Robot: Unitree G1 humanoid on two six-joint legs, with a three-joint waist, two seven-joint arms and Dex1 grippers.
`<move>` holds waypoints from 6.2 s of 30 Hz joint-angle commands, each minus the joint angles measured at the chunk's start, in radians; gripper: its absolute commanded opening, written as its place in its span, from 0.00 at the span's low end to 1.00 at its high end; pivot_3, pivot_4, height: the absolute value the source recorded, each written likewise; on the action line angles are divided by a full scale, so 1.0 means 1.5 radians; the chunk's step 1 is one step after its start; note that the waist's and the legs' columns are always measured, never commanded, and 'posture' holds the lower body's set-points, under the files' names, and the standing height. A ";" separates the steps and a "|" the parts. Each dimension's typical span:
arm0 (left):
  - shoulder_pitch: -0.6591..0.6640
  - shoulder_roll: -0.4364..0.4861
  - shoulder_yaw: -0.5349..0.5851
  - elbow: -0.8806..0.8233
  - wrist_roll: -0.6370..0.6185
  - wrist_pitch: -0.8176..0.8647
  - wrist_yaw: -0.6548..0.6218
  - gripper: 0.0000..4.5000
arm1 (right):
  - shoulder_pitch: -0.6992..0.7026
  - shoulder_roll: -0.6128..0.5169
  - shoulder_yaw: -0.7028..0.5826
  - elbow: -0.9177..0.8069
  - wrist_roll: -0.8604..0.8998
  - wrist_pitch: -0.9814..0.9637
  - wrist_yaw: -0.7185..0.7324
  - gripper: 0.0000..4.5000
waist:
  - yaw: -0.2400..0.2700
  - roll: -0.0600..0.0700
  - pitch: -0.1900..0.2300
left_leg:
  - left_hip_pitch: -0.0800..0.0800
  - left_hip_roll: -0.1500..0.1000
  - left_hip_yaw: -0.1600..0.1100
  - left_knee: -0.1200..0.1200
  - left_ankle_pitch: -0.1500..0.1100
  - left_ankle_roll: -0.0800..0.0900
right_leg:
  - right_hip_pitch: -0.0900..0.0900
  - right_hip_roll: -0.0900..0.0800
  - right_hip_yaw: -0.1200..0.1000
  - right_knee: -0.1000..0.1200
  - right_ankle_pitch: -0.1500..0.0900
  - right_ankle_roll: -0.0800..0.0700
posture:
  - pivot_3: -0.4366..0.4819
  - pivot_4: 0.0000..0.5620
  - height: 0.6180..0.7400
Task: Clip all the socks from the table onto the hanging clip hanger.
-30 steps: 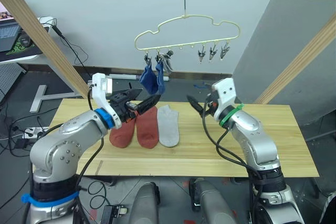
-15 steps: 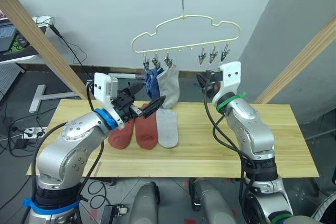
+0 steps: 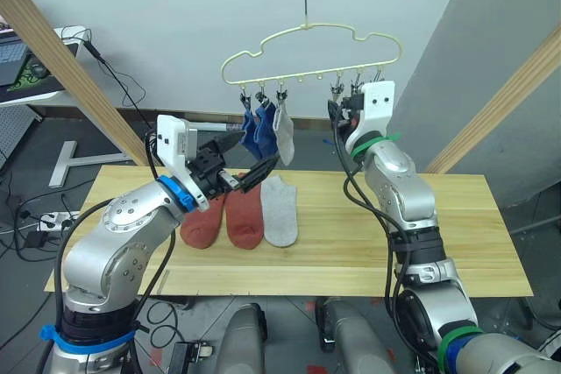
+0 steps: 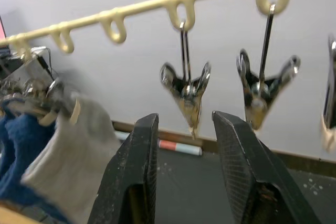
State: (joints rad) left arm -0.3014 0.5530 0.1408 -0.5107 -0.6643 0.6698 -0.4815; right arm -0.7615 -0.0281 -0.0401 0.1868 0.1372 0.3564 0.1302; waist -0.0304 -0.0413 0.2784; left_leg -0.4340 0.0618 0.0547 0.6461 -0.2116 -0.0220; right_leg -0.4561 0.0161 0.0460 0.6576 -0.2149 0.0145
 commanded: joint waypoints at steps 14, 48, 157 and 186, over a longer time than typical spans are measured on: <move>-0.067 0.000 -0.005 -0.036 -0.008 -0.002 -0.005 1.00 | -0.054 -0.002 0.005 0.058 -0.002 -0.083 0.021 0.37 | 0.000 0.000 0.000 | 0.000 0.000 -0.001 0.000 0.000 0.000 | 0.000 0.000 0.000 0.001 0.000 0.000 | 0.52 0.45 1.00; -0.121 -0.011 -0.012 -0.041 -0.031 0.017 0.021 1.00 | -0.090 0.018 -0.003 0.094 0.008 -0.098 0.019 0.37 | 0.000 0.000 0.000 | 0.000 0.000 -0.001 0.000 0.000 0.000 | 0.000 0.000 -0.001 0.001 0.000 0.000 | 0.53 0.47 1.00; -0.068 -0.248 -0.253 0.361 0.444 -0.502 -0.031 0.01 | -0.128 -0.078 -0.282 -0.039 0.366 0.572 -0.037 0.00 | -0.001 0.002 0.000 | 0.000 0.001 0.000 -0.001 0.000 0.001 | 0.002 -0.002 0.000 -0.002 -0.001 0.001 | 0.41 0.52 1.00; -0.091 -0.253 -0.243 0.357 0.459 -0.538 -0.004 0.01 | -0.112 -0.068 -0.300 -0.075 0.421 0.606 -0.104 0.00 | -0.002 0.002 0.000 | -0.002 0.001 -0.001 -0.002 0.000 0.001 | 0.002 -0.002 -0.001 -0.007 0.000 0.002 | 0.41 0.47 1.00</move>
State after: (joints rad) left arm -0.4330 0.1744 -0.2280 0.0780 0.0202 -0.1038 -0.4929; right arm -0.9509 -0.1158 -0.4793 0.0642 0.7732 1.2595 -0.0059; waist -0.0331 -0.0381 0.2787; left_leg -0.4366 0.0631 0.0536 0.6438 -0.2114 -0.0201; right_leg -0.4524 0.0137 0.0450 0.6474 -0.2146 0.0182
